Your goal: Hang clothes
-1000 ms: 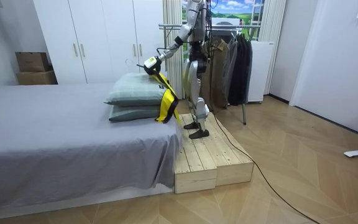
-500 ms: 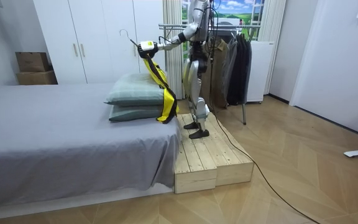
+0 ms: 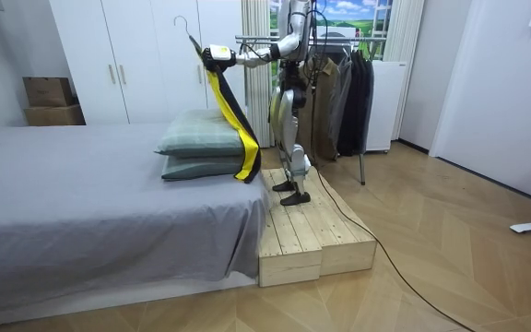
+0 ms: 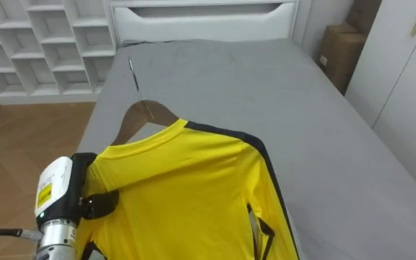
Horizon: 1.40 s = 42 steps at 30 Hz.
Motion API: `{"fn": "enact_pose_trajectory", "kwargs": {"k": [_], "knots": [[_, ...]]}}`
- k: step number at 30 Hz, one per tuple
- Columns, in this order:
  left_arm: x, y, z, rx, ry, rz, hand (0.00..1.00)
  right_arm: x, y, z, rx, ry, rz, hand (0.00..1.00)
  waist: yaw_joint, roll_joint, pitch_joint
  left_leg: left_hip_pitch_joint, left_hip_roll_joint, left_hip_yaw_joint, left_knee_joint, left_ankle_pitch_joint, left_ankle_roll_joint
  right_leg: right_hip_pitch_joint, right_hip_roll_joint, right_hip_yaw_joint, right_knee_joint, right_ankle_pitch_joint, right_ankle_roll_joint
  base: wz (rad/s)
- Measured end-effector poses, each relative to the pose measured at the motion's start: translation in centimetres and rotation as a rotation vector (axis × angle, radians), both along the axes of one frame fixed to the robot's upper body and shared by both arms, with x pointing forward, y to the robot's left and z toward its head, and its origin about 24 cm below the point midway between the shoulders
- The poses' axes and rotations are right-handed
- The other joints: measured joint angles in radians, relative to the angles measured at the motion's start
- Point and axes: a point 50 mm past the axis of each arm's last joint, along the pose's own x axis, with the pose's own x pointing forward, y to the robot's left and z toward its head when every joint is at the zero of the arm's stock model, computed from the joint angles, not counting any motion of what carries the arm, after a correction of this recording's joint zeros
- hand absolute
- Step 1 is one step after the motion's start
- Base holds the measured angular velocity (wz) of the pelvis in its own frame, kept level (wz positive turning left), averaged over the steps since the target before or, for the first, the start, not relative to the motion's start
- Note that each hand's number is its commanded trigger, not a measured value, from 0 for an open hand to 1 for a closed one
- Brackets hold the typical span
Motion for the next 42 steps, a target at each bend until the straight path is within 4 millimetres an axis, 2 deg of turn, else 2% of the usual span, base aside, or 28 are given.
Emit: {"fn": "enact_pose_trajectory", "kwargs": {"k": [4,10,15,19,25,31,36,39,42], "knots": [[-0.3,0.2,0.0,0.002,-0.012,0.017,1.0,-0.2,-0.3,0.0,-0.008,0.005,-0.001,0.0,-0.002,0.007,-0.0021,0.012,0.0,0.0,-0.002,0.0,0.0,0.008,0.0,0.001,-0.001,0.0,0.0,0.0],[-1.3,0.2,-0.1,-0.014,-0.016,0.021,1.0,-0.7,-0.7,0.1,-0.067,0.037,0.082,0.0,-0.01,0.011,0.0002,0.032,0.0,-0.003,-0.012,0.001,-0.001,0.03,0.005,0.004,-0.004,0.0,0.0,0.0],[-1.7,0.8,0.8,-0.002,-0.064,0.036,1.0,-0.3,-2.0,0.6,-0.194,0.006,0.077,0.0,-0.007,-0.001,0.0094,0.036,0.0,0.002,-0.013,0.001,-0.002,0.03,0.006,0.005,-0.003,-0.001,0.0,-0.01],[-2.2,1.4,0.7,0.009,-0.069,0.058,1.0,0.4,-3.4,1.2,-0.299,-0.031,0.11,0.0,-0.007,-0.007,0.0122,0.035,0.0,0.007,-0.015,0.001,-0.002,0.027,0.006,0.009,-0.002,-0.001,0.0,-0.04],[-2.7,2.1,0.4,0.04,-0.054,0.088,1.0,3.1,-5.0,2.8,-0.518,-0.188,0.16,0.0,-0.001,-0.025,0.0086,0.027,-0.001,0.004,-0.013,0.001,-0.002,0.024,0.005,0.005,-0.007,-0.001,0.0,0.01],[-2.8,2.1,0.4,0.036,-0.066,0.098,1.0,8.1,-5.4,5.8,-0.778,-0.47,0.262,0.0,-0.007,-0.033,0.0045,0.021,-0.001,0.004,-0.009,0.001,-0.002,0.014,0.004,0.004,-0.003,-0.001,0.001,0.0],[-3.0,0.7,-0.1,0.021,-0.044,0.045,1.0,12.7,-4.5,9.9,-0.943,-0.788,0.306,0.0,-0.001,-0.036,0.0025,0.028,0.0,0.011,-0.01,0.001,-0.002,0.018,0.005,0.01,-0.002,-0.001,0.001,-0.02],[-3.1,0.1,-0.3,0.016,-0.029,0.034,1.0,14.5,-3.6,12.2,-1.006,-0.942,0.337,0.0,-0.001,-0.037,0.0023,0.027,0.001,0.015,-0.01,0.001,-0.002,0.016,0.005,0.011,-0.001,-0.001,0.001,-0.01],[-3.1,0.0,-0.5,0.01,-0.021,0.039,1.0,15.4,-2.7,13.9,-1.03,-1.051,0.336,0.0,-0.001,-0.036,0.0023,0.025,0.002,0.011,-0.011,0.001,-0.002,0.013,0.006,0.011,-0.001,-0.001,0.0,0.0]]}}
